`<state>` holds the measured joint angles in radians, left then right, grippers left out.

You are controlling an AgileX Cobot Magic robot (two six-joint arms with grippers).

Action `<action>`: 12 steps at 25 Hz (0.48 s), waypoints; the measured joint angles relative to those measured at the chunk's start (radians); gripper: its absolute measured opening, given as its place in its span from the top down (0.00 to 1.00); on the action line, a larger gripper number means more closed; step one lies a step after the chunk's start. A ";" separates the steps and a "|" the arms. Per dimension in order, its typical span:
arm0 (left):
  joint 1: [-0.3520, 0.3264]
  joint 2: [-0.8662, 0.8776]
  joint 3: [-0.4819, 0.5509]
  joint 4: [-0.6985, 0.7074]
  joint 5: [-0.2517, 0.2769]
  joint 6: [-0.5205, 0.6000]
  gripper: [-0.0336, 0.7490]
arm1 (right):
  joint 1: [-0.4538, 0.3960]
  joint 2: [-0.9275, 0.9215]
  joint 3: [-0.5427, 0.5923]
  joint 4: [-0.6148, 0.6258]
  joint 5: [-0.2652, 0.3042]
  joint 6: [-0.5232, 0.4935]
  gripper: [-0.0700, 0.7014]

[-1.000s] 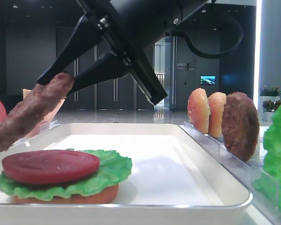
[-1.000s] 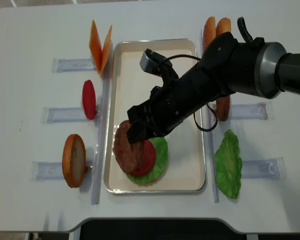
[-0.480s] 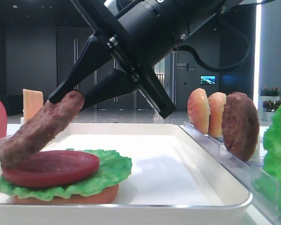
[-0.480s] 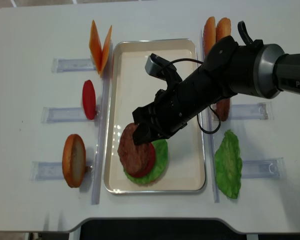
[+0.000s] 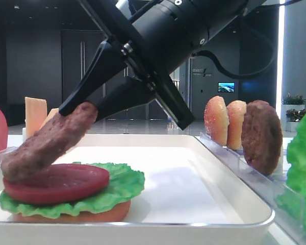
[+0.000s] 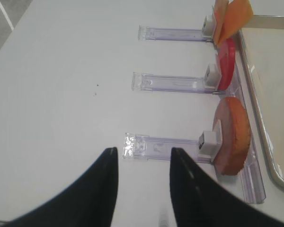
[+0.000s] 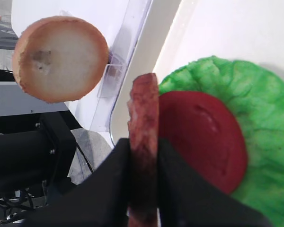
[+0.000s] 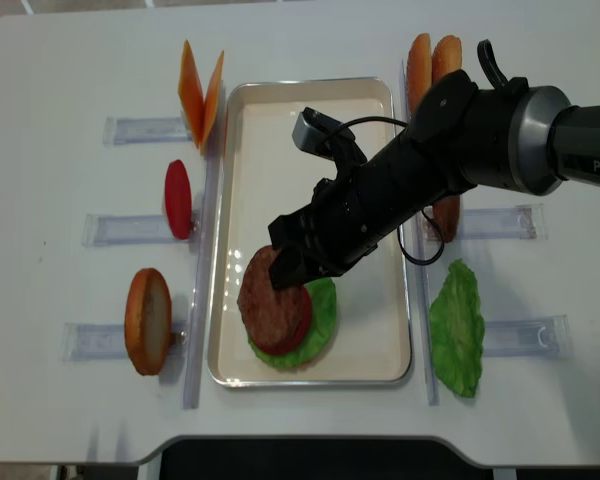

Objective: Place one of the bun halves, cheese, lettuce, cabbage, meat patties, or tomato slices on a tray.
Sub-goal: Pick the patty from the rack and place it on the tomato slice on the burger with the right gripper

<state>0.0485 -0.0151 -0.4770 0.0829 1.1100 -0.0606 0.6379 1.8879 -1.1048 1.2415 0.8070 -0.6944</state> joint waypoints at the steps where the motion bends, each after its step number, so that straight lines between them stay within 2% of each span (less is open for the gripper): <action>1: 0.000 0.000 0.000 0.000 0.000 0.000 0.59 | 0.000 0.000 0.000 -0.001 0.000 0.000 0.77; 5: 0.000 0.000 0.000 0.000 0.000 0.000 0.59 | 0.000 0.000 0.000 -0.004 0.000 0.000 0.74; 12: 0.000 0.000 0.000 0.000 0.000 0.000 0.59 | 0.000 0.001 0.000 -0.028 -0.006 0.002 0.55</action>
<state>0.0485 -0.0151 -0.4770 0.0829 1.1100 -0.0606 0.6379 1.8888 -1.1048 1.2130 0.8014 -0.6926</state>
